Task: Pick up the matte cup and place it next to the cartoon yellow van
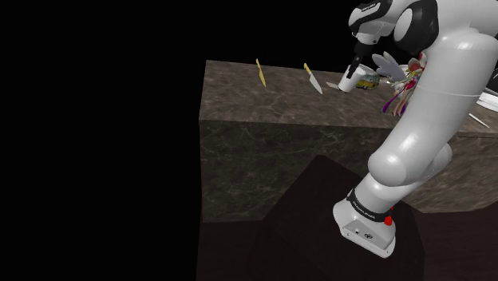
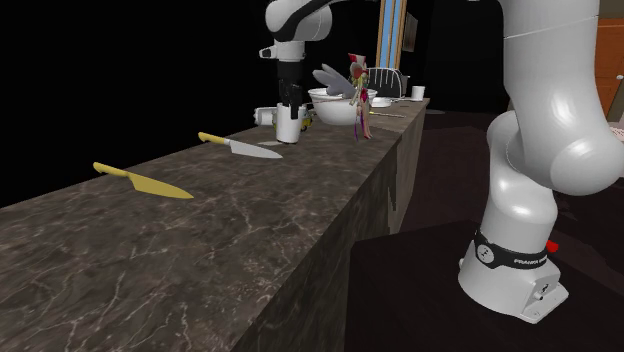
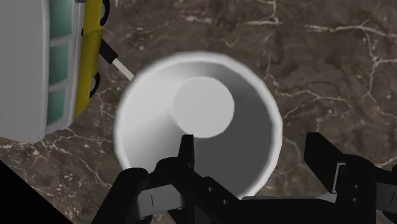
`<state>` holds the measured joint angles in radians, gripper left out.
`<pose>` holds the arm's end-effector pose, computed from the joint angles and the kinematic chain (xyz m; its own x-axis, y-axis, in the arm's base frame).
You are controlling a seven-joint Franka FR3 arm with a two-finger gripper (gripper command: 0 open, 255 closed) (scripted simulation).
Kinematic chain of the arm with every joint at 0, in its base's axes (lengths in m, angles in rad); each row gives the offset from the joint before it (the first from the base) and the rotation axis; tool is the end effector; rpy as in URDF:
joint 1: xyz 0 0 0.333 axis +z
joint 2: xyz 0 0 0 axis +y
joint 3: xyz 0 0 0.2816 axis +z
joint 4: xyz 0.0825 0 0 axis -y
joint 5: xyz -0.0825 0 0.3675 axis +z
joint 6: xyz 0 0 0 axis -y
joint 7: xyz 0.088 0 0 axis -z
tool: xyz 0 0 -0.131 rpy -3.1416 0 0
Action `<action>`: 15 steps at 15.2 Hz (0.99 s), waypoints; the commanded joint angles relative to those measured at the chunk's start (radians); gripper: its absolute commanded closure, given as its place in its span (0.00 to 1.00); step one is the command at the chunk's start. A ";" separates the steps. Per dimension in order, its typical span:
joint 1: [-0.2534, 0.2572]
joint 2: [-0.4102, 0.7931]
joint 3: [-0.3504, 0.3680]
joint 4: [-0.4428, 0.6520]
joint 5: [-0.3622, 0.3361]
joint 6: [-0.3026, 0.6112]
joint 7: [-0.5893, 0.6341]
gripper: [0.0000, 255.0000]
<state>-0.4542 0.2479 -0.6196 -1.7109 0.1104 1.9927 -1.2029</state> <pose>0.3176 -0.5209 0.4207 0.9942 0.1077 -0.0069 0.1078 -0.9901 0.0903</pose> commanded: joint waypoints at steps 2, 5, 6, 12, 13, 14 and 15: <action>0.000 0.000 0.000 0.000 0.000 0.000 0.000 0.00; 0.004 -0.019 -0.003 0.046 -0.013 -0.061 0.009 0.00; 0.005 -0.026 -0.005 0.071 -0.018 -0.092 0.012 0.00; 0.006 -0.030 -0.006 0.092 -0.022 -0.117 0.014 0.00; 0.006 -0.030 -0.006 0.092 -0.021 -0.117 0.014 0.00; 0.006 -0.030 -0.006 0.092 -0.021 -0.117 0.014 0.00; 0.006 -0.030 -0.006 0.092 -0.021 -0.117 0.014 0.00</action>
